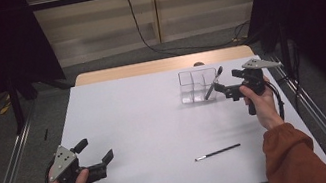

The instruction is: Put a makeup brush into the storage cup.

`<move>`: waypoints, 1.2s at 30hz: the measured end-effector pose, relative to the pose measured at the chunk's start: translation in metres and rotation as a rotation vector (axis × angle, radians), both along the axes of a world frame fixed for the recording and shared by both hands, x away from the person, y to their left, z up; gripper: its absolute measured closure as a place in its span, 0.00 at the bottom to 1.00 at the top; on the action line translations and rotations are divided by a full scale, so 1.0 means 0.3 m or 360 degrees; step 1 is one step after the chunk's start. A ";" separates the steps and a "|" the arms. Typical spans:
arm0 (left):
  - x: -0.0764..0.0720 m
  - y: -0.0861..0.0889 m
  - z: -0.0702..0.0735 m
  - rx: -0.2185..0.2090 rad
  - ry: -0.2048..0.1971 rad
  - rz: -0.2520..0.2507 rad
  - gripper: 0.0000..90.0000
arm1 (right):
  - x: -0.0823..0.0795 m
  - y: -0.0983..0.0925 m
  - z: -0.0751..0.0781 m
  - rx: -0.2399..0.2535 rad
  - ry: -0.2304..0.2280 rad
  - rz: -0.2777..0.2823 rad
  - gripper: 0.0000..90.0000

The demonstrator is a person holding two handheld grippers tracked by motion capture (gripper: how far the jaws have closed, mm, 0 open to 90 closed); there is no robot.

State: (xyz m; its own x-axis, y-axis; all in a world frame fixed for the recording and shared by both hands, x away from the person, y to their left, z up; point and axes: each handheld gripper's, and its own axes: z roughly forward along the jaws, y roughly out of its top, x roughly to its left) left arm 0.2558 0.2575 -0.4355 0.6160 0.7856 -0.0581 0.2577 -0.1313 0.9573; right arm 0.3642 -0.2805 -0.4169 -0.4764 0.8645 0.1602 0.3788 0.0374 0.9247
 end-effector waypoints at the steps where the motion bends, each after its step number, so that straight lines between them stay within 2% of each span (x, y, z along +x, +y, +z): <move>1: 0.000 0.000 -0.001 -0.0003 -0.0001 -0.0003 0.05 | -0.006 0.002 0.000 -0.0010 0.0000 0.0005 0.01; 9: 0.000 0.000 0.001 0.0006 0.0003 0.0006 0.05 | -0.060 0.000 0.008 -0.0012 -0.0006 0.0019 0.01; 14: 0.000 0.004 0.001 0.0011 -0.0002 0.0006 0.05 | -0.100 0.007 0.021 -0.0027 -0.0047 0.0035 0.01; 19: -0.005 0.003 0.003 0.0011 0.0002 -0.0001 0.05 | -0.139 0.009 0.025 -0.0042 -0.0035 0.0064 0.01; 21: -0.008 0.000 0.003 0.0022 -0.0003 0.0003 0.05 | -0.154 0.007 0.031 -0.0030 -0.0046 0.0058 0.01; 23: -0.010 0.000 0.005 0.0008 -0.0005 0.0002 0.05 | -0.170 0.007 0.032 -0.0050 -0.0071 0.0046 0.01; 29: -0.016 0.004 0.007 -0.0001 -0.0012 0.0015 0.05 | -0.216 0.006 0.013 -0.0064 -0.0013 0.0084 0.01; 33: -0.029 0.014 0.010 0.0014 -0.0019 0.0006 0.04 | -0.252 0.010 0.010 -0.0074 -0.0047 0.0067 0.01; 36: -0.035 0.021 0.010 -0.0005 -0.0016 0.0027 0.04 | -0.274 0.003 0.012 -0.0072 -0.0050 0.0067 0.01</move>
State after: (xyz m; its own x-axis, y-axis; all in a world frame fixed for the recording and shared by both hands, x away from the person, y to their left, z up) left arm 0.2453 0.2638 -0.4324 0.6033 0.7957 -0.0546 0.2505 -0.1241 0.9601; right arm 0.2819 -0.2797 -0.4133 -0.5167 0.8496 0.1058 0.3468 0.0947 0.9331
